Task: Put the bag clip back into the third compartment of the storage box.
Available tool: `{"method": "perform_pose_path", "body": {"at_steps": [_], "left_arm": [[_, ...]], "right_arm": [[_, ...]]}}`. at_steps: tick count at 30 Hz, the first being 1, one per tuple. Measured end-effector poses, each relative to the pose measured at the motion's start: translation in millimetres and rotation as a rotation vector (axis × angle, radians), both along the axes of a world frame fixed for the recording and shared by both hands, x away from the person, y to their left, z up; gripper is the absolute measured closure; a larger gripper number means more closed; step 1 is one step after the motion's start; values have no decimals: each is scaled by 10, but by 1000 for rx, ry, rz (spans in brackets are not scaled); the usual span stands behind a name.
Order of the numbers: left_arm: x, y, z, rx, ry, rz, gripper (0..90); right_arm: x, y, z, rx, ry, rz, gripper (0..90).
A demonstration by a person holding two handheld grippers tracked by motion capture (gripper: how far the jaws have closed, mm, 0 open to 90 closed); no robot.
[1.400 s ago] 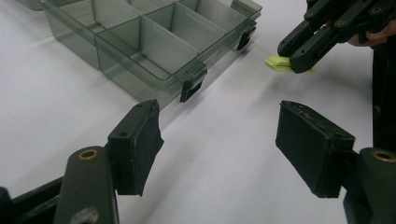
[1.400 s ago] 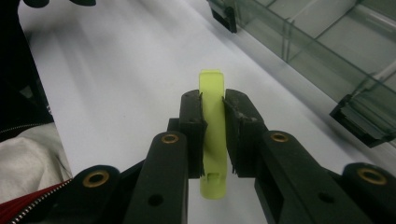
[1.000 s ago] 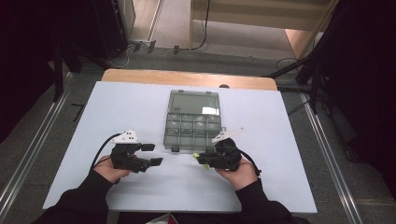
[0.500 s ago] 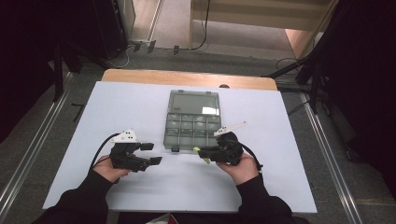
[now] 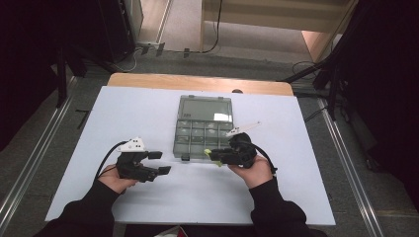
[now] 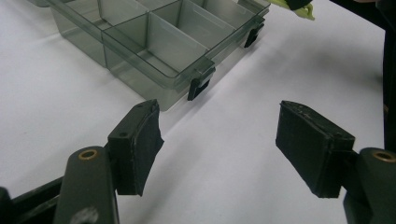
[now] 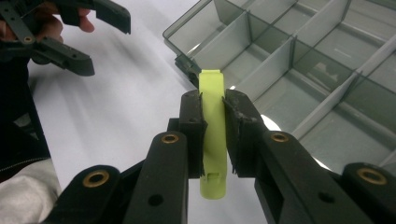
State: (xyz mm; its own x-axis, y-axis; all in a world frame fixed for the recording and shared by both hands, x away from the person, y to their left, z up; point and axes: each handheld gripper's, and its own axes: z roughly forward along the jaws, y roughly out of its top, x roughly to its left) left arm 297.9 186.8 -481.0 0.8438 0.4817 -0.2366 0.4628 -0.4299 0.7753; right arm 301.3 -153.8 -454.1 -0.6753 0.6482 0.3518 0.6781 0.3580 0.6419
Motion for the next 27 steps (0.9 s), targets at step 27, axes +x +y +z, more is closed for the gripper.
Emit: {"method": "perform_pose_path", "body": {"at_steps": [27], "left_arm": [[-3, -10, -10, -3, -3, -7, 300]], "right_arm": [[302, -24, 38, -7, 34, -42, 794]]}}
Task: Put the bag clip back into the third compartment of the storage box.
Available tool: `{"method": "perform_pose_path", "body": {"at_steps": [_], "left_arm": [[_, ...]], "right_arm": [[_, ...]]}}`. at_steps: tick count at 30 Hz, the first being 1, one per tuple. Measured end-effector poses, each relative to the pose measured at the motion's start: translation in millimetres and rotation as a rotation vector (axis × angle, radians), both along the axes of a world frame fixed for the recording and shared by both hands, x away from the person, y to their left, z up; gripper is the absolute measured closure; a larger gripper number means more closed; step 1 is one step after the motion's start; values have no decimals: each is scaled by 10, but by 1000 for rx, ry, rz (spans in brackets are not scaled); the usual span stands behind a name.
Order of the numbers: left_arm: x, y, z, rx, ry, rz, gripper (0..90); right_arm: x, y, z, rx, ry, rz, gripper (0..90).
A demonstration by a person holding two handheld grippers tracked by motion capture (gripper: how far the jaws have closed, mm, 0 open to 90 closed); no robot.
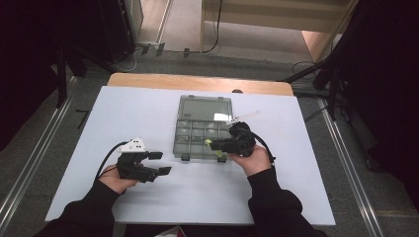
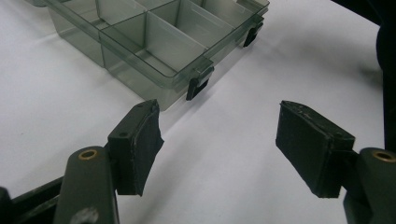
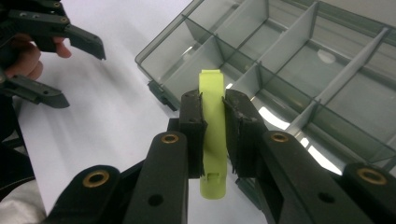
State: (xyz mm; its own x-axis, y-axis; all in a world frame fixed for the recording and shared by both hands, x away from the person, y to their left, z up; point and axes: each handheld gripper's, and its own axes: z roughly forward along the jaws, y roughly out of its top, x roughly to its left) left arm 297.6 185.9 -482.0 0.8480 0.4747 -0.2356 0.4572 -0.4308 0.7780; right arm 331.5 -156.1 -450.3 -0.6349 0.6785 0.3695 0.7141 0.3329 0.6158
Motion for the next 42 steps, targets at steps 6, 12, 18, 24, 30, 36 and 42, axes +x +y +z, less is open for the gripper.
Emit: {"method": "perform_pose_path", "body": {"at_steps": [6, 12, 18, 24, 30, 36, 42], "left_arm": [[-3, -3, -3, 1, 2, -2, 300], [-1, 0, 0, -2, 2, -2, 301], [1, 3, 0, -8, 8, -3, 301], [-2, 7, 1, -12, 4, 1, 301], [-4, 18, -6, -17, 3, 6, 300], [-27, 29, -4, -19, 1, 17, 300], [-63, 33, -17, -19, 2, 18, 301]], "right_arm": [[67, -5, 7, -4, 14, -23, 794], [129, 18, 41, -18, 2, -31, 794], [200, 25, 63, -16, 0, -36, 794], [266, 17, 71, -12, 8, -53, 794], [327, 26, 55, -20, 8, -63, 794], [403, 30, 18, -22, 11, -77, 794], [496, 29, -39, -30, 22, -107, 791]]}}
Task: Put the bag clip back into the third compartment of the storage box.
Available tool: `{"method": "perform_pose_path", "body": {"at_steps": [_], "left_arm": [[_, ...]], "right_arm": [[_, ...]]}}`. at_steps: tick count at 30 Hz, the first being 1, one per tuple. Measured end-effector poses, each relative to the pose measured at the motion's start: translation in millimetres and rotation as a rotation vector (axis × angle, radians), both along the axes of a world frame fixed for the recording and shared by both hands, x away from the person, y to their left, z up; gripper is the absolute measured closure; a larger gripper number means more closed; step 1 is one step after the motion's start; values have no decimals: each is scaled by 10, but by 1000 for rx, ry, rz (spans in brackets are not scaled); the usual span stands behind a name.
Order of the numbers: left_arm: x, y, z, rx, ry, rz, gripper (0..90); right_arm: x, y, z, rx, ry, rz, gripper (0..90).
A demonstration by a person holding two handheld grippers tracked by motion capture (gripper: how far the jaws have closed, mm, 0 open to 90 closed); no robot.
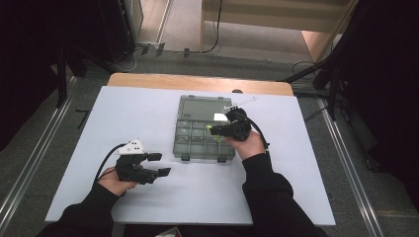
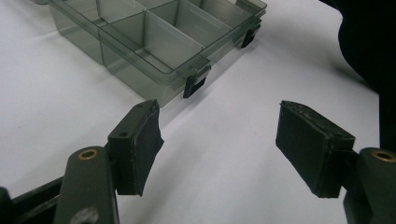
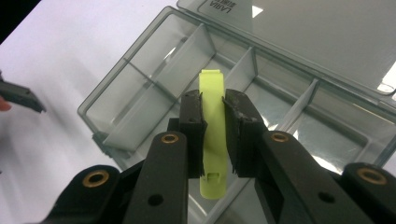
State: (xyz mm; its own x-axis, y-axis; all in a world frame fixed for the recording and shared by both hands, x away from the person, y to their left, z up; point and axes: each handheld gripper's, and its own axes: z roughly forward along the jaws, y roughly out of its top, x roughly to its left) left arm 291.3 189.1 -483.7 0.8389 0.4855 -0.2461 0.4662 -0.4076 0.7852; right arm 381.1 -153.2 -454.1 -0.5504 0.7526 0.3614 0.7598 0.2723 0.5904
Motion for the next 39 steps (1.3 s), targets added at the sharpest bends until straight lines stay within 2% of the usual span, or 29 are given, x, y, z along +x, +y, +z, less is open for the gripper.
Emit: {"method": "perform_pose_path", "body": {"at_steps": [16, 17, 18, 19, 21, 23, 26, 28, 30, 32, 35, 39], "left_arm": [[-49, 61, -20, -2, -4, 18, 300], [-50, 60, -21, -1, -4, 16, 300], [-52, 60, -21, 1, -3, 11, 300], [-54, 59, -23, 1, -2, 9, 300], [-54, 57, -25, 7, -3, 6, 300], [-51, 57, -24, 8, -2, 5, 300], [-46, 57, -16, 5, -2, 12, 300], [-32, 54, -7, 2, 1, 14, 300], [-19, 55, 2, 0, 13, 17, 300], [-11, 55, 3, -12, 30, 18, 295], [-7, 50, 2, -8, 26, 20, 277], [11, 32, 7, -7, 21, 22, 277]], "right_arm": [[200, 32, -122, 2, 15, -69, 784], [203, 36, -129, -4, 15, -75, 773], [205, 34, -133, -8, 8, -80, 713], [207, 28, -130, 2, 1, -85, 662], [198, 12, -110, 26, -9, -88, 623], [181, -1, -82, 34, -40, -78, 557], [159, -15, -53, 64, -65, -59, 469], [151, -14, -55, 78, -69, -26, 417], [138, -14, -58, 98, -65, 5, 411], [125, -18, -58, 93, -68, 21, 397], [103, -39, -42, 90, -85, 36, 383], [63, -95, -25, 110, -112, 45, 358]]}}
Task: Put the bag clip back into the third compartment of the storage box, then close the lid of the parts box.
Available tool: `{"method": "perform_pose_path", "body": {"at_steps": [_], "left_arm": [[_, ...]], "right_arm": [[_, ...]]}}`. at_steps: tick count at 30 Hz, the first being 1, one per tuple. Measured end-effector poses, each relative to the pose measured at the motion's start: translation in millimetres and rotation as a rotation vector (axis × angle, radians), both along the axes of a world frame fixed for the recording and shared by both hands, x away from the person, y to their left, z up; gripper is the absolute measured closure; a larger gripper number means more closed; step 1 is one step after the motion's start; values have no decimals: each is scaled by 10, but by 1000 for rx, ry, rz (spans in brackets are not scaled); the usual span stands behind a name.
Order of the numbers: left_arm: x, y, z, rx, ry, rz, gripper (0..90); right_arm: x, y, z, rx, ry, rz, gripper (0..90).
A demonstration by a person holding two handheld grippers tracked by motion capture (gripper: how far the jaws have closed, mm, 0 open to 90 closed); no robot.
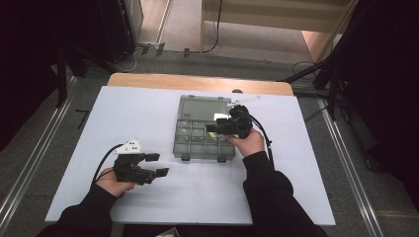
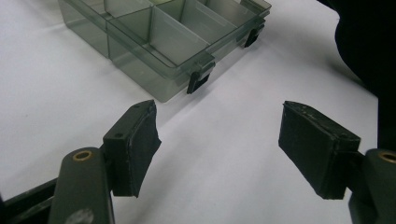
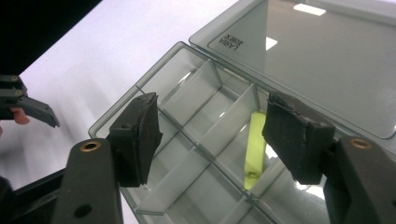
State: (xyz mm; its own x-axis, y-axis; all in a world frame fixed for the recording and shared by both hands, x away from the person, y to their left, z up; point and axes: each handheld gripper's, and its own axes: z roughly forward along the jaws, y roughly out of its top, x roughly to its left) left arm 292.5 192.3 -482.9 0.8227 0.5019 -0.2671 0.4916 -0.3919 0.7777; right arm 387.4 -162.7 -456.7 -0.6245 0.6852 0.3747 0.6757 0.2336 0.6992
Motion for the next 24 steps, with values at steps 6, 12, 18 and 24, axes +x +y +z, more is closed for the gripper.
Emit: {"method": "perform_pose_path", "body": {"at_steps": [6, 12, 18, 24], "left_arm": [[34, -34, 0, 16, 0, -6, 277], [91, -78, 8, 12, 6, -7, 277], [141, -140, 19, 20, 14, -12, 277], [201, -168, 18, 21, 19, -6, 277]], "right_arm": [[-59, -98, -40, 14, -25, 6, 322], [-98, -171, -49, 16, -25, 0, 319], [-152, -247, -50, 15, -36, -12, 318], [-168, -310, -56, 18, -34, -28, 319]]}}
